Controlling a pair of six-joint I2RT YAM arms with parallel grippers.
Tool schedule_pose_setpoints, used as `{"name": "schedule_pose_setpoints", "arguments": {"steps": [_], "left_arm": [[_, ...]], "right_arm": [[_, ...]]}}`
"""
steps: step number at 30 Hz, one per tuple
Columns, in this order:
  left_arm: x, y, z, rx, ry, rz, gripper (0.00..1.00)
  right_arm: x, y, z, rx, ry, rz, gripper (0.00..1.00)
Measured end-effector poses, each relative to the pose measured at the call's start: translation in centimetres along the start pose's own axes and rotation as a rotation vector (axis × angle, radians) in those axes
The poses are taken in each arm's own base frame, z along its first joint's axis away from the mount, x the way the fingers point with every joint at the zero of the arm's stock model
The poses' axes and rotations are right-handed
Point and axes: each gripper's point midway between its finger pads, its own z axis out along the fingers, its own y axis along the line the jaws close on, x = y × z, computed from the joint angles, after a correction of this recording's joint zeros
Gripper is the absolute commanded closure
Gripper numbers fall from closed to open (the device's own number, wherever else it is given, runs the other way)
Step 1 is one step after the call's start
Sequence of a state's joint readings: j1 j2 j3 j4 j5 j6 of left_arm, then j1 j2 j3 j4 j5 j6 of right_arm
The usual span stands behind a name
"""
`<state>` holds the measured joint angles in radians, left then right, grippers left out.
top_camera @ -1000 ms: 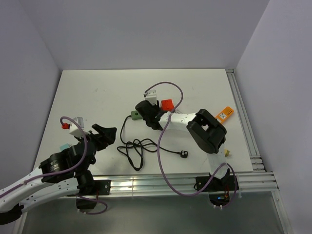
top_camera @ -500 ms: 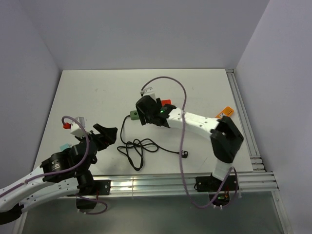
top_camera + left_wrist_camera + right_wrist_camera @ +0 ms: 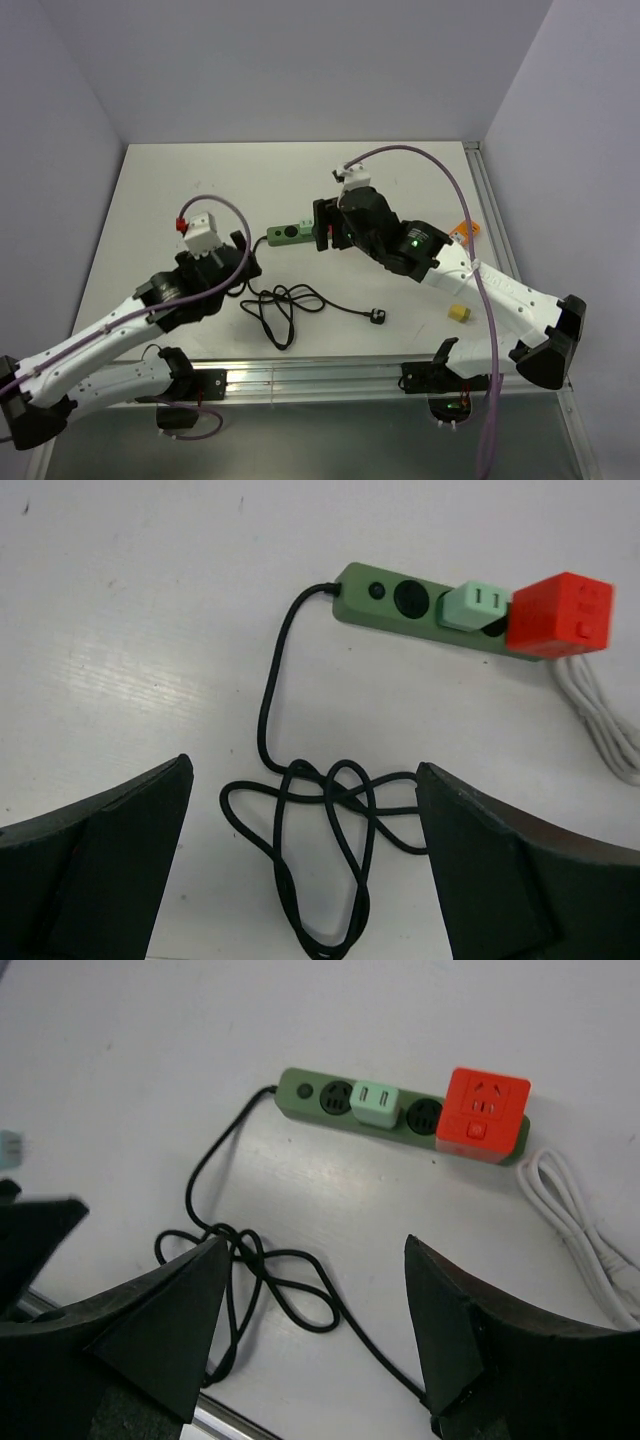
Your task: Insert the plug
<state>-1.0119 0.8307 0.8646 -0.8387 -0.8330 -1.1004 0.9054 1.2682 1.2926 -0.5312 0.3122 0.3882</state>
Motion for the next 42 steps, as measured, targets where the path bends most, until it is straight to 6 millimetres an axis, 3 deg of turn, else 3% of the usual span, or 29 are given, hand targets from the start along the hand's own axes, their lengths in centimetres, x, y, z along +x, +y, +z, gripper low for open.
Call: {"name": "schedule_pose_setpoints", "arguments": {"steps": [3, 7, 15, 20, 25, 28, 32, 42], "left_arm": [[0.4, 0.4, 3.1, -0.065, 0.090, 0.019, 0.01], [-1.4, 4.2, 6.0, -0.214, 0.111, -0.052, 0.01], [-6.5, 12.4, 7.3, -0.623, 0.045, -0.359, 0.01], [-4.6, 19.3, 6.7, -0.951, 0.098, -0.528, 0.01], [-1.8, 23.6, 4.8, -1.125, 0.092, -0.684, 0.13], [-0.5, 24.9, 3.3, -1.165, 0.056, -0.768, 0.15], [-0.5, 25.7, 2.3, -1.186, -0.005, -0.844, 0.15], [1.5, 29.6, 3.4, -1.335, 0.024, -0.905, 0.17]], "right_arm": [[2.6, -1.2, -0.4, 0.018, 0.054, -0.017, 0.22], [5.2, -2.6, -1.3, 0.035, 0.110, -0.035, 0.22], [5.7, -3.2, -3.8, -0.004, 0.088, -0.017, 0.23], [5.3, -3.0, -4.4, -0.021, 0.075, -0.012, 0.23], [5.9, -3.0, -4.4, -0.030, 0.093, -0.016, 0.23], [6.2, -3.0, -4.4, -0.030, 0.104, -0.019, 0.23], [6.6, -3.2, -4.5, -0.031, 0.116, -0.022, 0.23], [7.1, -2.9, -4.7, -0.055, 0.132, -0.021, 0.24]]}}
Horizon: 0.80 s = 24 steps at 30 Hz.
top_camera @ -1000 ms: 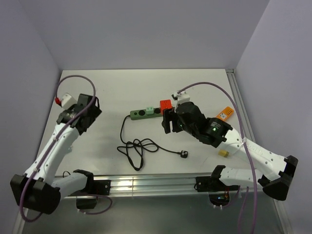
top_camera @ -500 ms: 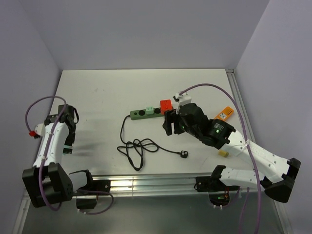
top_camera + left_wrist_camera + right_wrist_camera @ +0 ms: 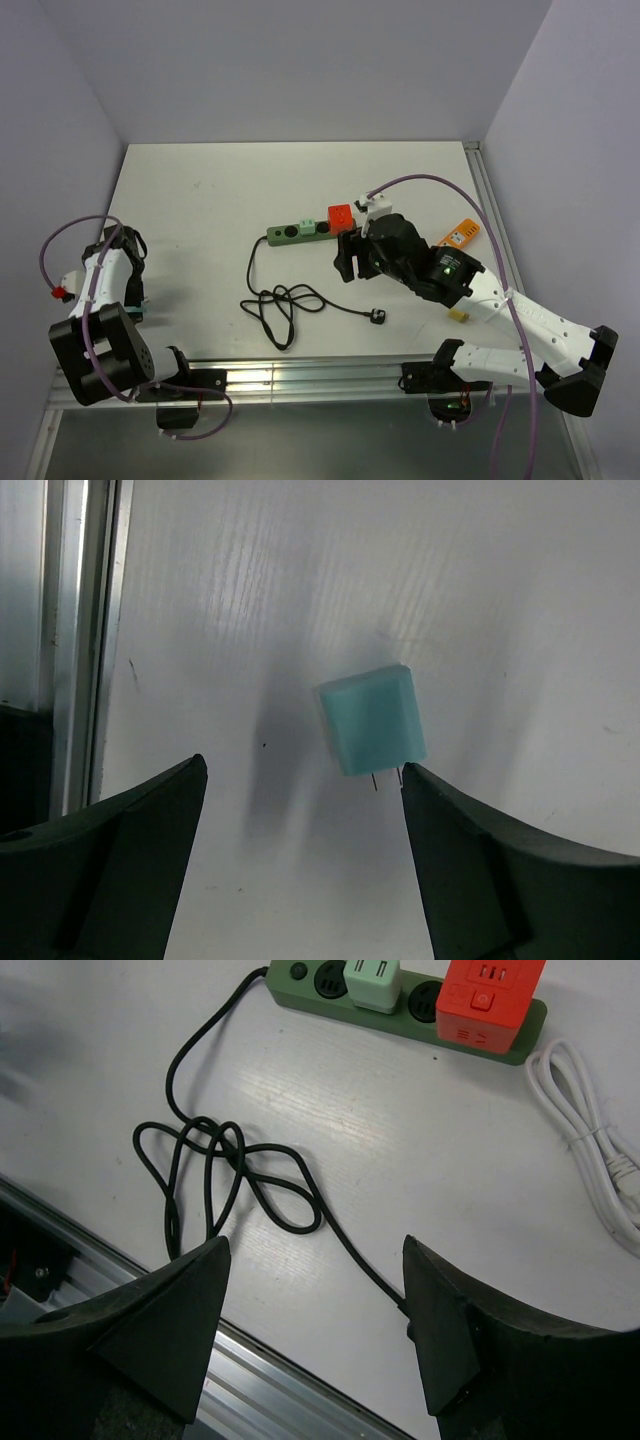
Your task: Insert the plug
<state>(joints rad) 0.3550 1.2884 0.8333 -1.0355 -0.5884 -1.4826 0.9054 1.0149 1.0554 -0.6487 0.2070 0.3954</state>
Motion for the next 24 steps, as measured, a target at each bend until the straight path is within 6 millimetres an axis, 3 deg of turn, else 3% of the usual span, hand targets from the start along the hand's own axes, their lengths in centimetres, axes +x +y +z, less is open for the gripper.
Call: {"name": "schedule_pose_setpoints", "arguments": {"steps": [6, 15, 20, 24], "left_arm": [[0.8, 0.3, 2.2, 0.018, 0.041, -0.064, 0.20], [0.7, -1.6, 2.2, 0.106, 0.044, -0.121, 0.20], [1.4, -1.7, 3.3, 0.067, 0.051, -0.098, 0.22], [2.3, -1.4, 4.4, 0.009, 0.062, -0.067, 0.33]], "right_arm": [[0.2, 0.3, 0.0, -0.015, 0.008, 0.000, 0.24], [0.4, 0.7, 0.0, -0.042, 0.020, 0.001, 0.25], [1.0, 0.7, 0.2, -0.045, 0.034, 0.002, 0.25], [1.1, 0.7, 0.2, -0.047, 0.040, 0.005, 0.25]]}}
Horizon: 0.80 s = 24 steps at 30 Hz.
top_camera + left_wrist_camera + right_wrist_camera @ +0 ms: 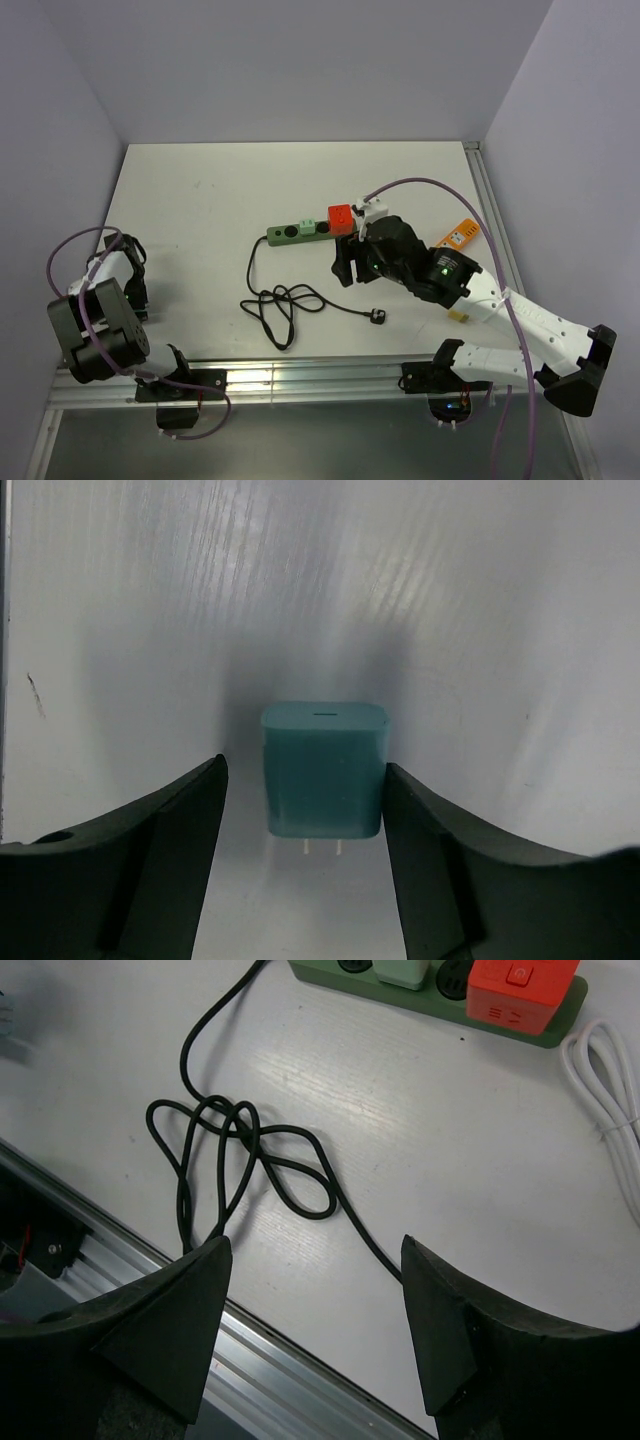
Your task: Insert the plug
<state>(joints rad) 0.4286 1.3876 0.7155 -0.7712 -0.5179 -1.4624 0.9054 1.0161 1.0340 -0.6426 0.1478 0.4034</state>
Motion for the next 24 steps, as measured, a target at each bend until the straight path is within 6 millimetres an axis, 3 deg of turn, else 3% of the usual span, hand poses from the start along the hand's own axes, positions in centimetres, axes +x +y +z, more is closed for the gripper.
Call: {"name": "schedule_pose_setpoints", "arguments": {"steps": [2, 3, 5, 6, 8, 12, 14, 19, 24], "left_arm": [[0.3, 0.1, 0.4, -0.023, 0.005, 0.014, 0.37], [0.4, 0.1, 0.6, -0.030, 0.006, 0.018, 0.48], [0.4, 0.0, 0.6, -0.030, 0.006, 0.025, 0.58], [0.3, 0.0, 0.6, -0.029, 0.005, 0.028, 0.76], [0.3, 0.0, 0.5, -0.022, 0.004, 0.062, 0.99], [-0.2, -0.9, -0.9, 0.027, -0.022, 0.119, 1.00], [-0.2, -2.3, -2.6, 0.090, -0.046, 0.167, 1.00], [2.8, -6.5, -10.2, 0.390, -0.096, 0.388, 1.00], [10.2, -6.6, -21.0, 0.916, 0.048, 0.687, 1.00]], "right_arm": [[0.2, -0.1, 0.1, 0.001, 0.004, 0.000, 0.25], [0.3, -0.1, 0.1, 0.003, 0.006, -0.001, 0.25], [0.5, -0.2, 0.2, 0.004, 0.012, -0.001, 0.25], [0.6, -0.2, 0.3, 0.004, 0.015, -0.001, 0.25], [0.8, -0.2, 0.3, 0.001, 0.020, 0.001, 0.25], [0.9, -0.1, 0.3, -0.004, 0.024, 0.008, 0.25], [0.9, 0.0, 0.3, -0.008, 0.025, 0.013, 0.25], [1.0, 0.2, 0.3, -0.016, 0.028, 0.026, 0.25], [1.1, 0.6, 0.3, -0.031, 0.039, 0.032, 0.25]]}}
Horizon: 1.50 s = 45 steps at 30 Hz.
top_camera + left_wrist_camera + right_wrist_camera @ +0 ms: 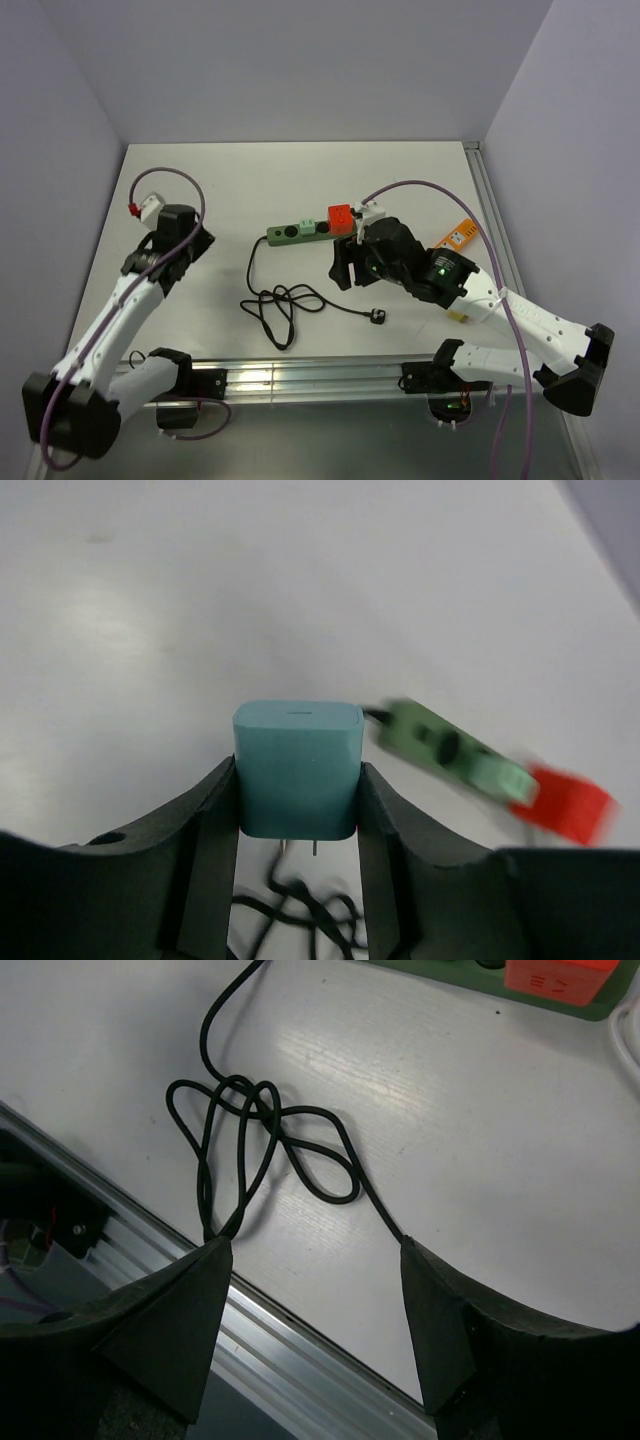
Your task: Insert the plug
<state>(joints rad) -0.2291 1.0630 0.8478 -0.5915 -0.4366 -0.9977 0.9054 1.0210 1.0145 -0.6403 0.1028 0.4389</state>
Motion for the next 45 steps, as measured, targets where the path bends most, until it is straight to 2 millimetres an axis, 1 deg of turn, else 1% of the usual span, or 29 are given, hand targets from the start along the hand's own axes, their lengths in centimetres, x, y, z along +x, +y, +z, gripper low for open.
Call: {"name": "schedule_pose_setpoints", "arguments": {"steps": [2, 3, 4, 7, 10, 13, 16, 18, 21, 23, 26, 29, 32, 38, 43, 45], "left_arm": [[1.4, -3.6, -3.3, 0.283, 0.043, 0.054, 1.00], [1.9, -4.5, -4.5, 0.385, 0.055, 0.074, 1.00], [2.4, -5.6, -6.3, 0.518, 0.066, 0.095, 1.00], [3.7, -8.0, -10.5, 0.808, 0.106, 0.169, 1.00], [5.0, -9.8, -13.8, 1.035, 0.149, 0.232, 1.00], [7.3, -10.5, -17.0, 1.248, 0.218, 0.289, 1.00], [9.4, -10.3, -20.6, 1.458, 0.285, 0.340, 1.00], [10.1, -10.2, -23.0, 1.574, 0.331, 0.363, 1.00], [10.8, -10.0, -25.7, 1.703, 0.387, 0.408, 1.00], [11.7, -9.8, -27.3, 1.764, 0.446, 0.448, 1.00], [13.2, -9.6, -29.6, 1.841, 0.533, 0.509, 1.00], [14.7, -9.0, -31.0, 1.884, 0.600, 0.549, 1.00], [15.6, -8.4, -32.1, 1.918, 0.645, 0.569, 1.00], [15.9, -8.6, -32.2, 1.928, 0.654, 0.572, 1.00], [15.9, -8.9, -32.3, 1.927, 0.645, 0.581, 1.00], [15.8, -9.0, -32.3, 1.923, 0.642, 0.580, 1.00]], "right_arm": [[0.1, 0.4, -0.1, -0.019, 0.010, 0.003, 0.25], [0.1, 0.5, -0.1, -0.027, 0.014, 0.008, 0.25], [0.1, 0.7, -0.2, -0.042, 0.018, 0.012, 0.25], [-0.4, 1.8, -0.8, -0.115, 0.028, 0.039, 0.25], [-0.8, 2.7, -1.3, -0.193, 0.034, 0.071, 0.25], [-1.4, 4.3, -1.8, -0.293, 0.034, 0.093, 0.25], [-2.0, 6.2, -2.5, -0.402, 0.028, 0.091, 0.25], [-2.4, 7.3, -3.0, -0.471, 0.022, 0.080, 0.24], [-2.7, 8.7, -3.9, -0.560, 0.022, 0.058, 0.24], [-2.9, 9.7, -4.5, -0.617, 0.036, 0.040, 0.24], [-4.1, 11.4, -5.2, -0.700, 0.042, 0.011, 0.24], [-4.6, 12.2, -6.0, -0.757, 0.033, -0.013, 0.24], [-4.6, 12.6, -6.5, -0.790, 0.034, -0.031, 0.25], [-4.2, 13.0, -7.1, -0.830, 0.046, -0.050, 0.26], [-3.7, 13.1, -8.6, -0.865, 0.033, -0.073, 0.26], [-3.5, 13.2, -9.0, -0.876, 0.026, -0.085, 0.28]]}}
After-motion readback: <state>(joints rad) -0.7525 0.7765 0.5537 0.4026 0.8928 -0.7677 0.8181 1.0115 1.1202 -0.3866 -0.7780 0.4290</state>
